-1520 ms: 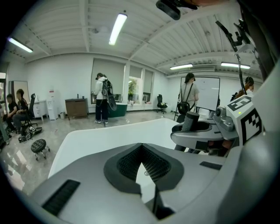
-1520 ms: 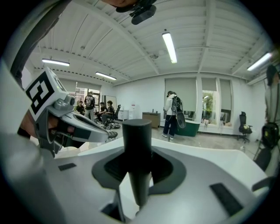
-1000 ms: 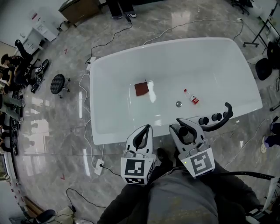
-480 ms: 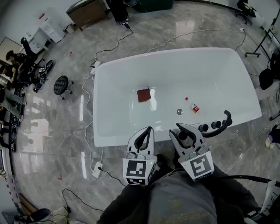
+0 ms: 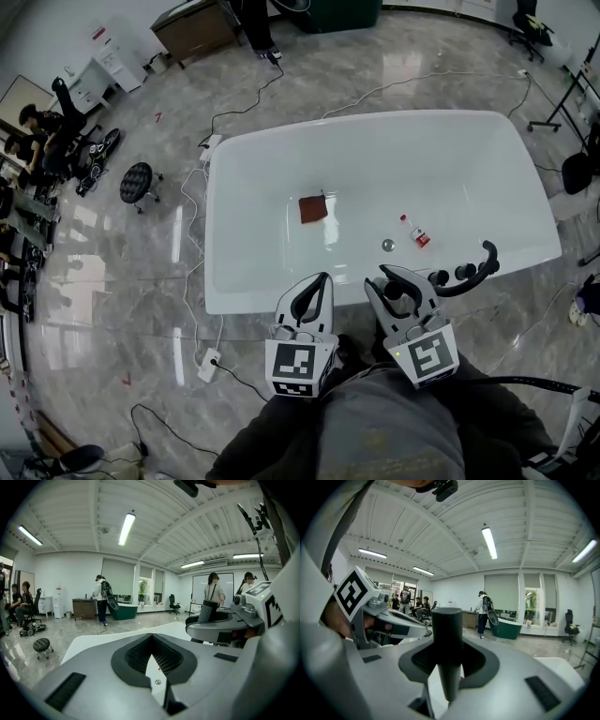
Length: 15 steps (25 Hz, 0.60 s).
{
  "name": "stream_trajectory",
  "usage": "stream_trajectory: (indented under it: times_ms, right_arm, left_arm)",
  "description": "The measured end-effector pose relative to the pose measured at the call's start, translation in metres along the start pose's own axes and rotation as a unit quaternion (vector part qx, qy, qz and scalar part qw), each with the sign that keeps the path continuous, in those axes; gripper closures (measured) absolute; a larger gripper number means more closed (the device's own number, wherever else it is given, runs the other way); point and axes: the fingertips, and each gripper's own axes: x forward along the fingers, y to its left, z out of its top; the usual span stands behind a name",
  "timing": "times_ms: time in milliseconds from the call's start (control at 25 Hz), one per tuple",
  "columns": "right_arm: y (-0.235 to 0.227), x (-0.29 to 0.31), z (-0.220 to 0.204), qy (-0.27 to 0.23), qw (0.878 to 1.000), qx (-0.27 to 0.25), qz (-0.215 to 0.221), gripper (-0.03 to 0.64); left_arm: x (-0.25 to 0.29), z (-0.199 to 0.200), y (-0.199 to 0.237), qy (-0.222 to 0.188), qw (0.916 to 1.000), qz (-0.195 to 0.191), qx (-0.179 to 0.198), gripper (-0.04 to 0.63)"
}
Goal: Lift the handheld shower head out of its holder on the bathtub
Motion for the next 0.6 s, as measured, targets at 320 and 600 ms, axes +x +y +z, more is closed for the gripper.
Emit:
stream_trajectory:
  times_ms: [320, 600]
  right_arm:
    - [0.003, -0.004, 0.007, -0.011, 1.000, 0.001, -0.019, 0.503]
    - [0.006, -0.014, 0.015, -0.027, 0.999, -0.004, -0.033, 0.503]
  left_arm:
    - [-0.017, -0.006, -0.005, -0.002, 0.9999, -0.014, 0.007, 0.592]
    - [-0.028, -0.011, -0.011, 0.000, 0.9997, -0.021, 0.013, 0.592]
